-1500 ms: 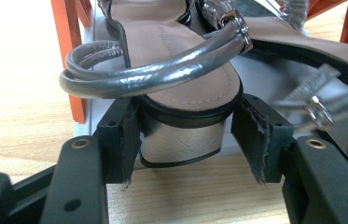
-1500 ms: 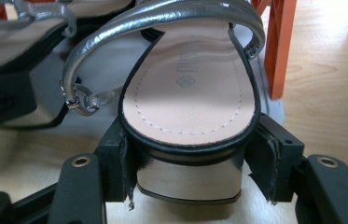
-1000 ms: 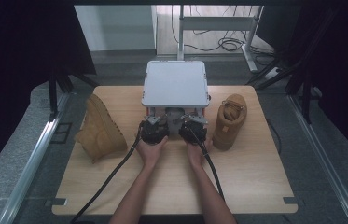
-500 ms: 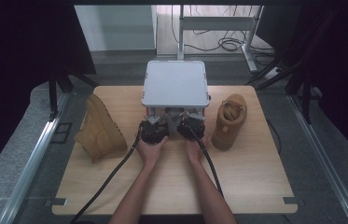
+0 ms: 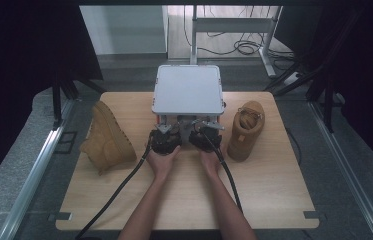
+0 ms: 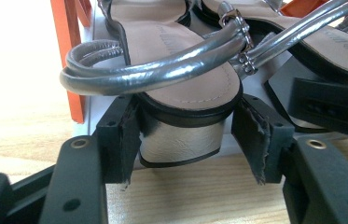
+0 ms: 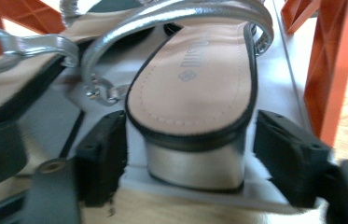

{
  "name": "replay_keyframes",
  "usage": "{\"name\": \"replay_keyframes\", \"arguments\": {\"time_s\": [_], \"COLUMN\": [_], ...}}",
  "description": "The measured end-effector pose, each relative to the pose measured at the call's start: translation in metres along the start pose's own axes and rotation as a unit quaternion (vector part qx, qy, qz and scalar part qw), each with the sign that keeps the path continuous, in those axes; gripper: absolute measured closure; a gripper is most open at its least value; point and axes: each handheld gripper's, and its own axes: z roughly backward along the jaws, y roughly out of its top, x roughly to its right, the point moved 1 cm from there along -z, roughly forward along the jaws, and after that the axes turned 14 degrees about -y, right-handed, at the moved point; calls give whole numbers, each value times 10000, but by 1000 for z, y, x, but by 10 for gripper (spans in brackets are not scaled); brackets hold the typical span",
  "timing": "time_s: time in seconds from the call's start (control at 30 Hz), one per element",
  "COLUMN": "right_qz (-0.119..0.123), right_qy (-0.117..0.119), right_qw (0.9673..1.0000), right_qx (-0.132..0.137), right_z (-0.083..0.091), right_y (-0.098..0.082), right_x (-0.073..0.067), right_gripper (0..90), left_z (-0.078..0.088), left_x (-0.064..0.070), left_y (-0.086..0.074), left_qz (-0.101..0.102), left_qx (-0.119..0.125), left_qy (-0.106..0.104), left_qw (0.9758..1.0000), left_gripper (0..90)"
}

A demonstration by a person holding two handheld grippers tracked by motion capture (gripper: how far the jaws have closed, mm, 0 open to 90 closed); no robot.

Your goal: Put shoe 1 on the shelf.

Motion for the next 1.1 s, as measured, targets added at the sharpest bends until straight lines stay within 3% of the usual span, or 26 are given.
{"name": "replay_keyframes", "arguments": {"time_s": [0.13,0.2,0.27,0.4,0.5,0.6,0.83,1.1], "right_qz": [9,64,-58,-139,-175,-181,-144,-33], "right_qy": [178,245,280,155,148,123,98,35], "right_qw": [9997,9993,9989,9990,9991,9993,9997,9996], "right_qx": [185,291,364,384,345,303,194,264], "right_z": [19,28,36,42,38,32,16,15], "right_y": [0,-2,-3,-5,-6,-7,-12,-10], "right_x": [8,15,25,38,42,42,41,39], "right_gripper": [242,279,354,610,735,814,872,893], "left_z": [18,31,40,46,43,35,22,20], "left_x": [0,-2,-4,-12,-17,-21,-29,-31], "left_y": [2,1,-2,-6,-8,-10,-17,-15], "left_qz": [-149,-181,-135,-19,51,120,166,202], "left_qx": [177,299,363,335,230,97,-130,-131], "left_qy": [-57,-68,-117,-75,-135,-190,-185,-195], "left_qw": [9997,9994,9992,9994,9996,9997,9996,9995], "left_gripper": [348,369,435,616,737,799,851,879]}}
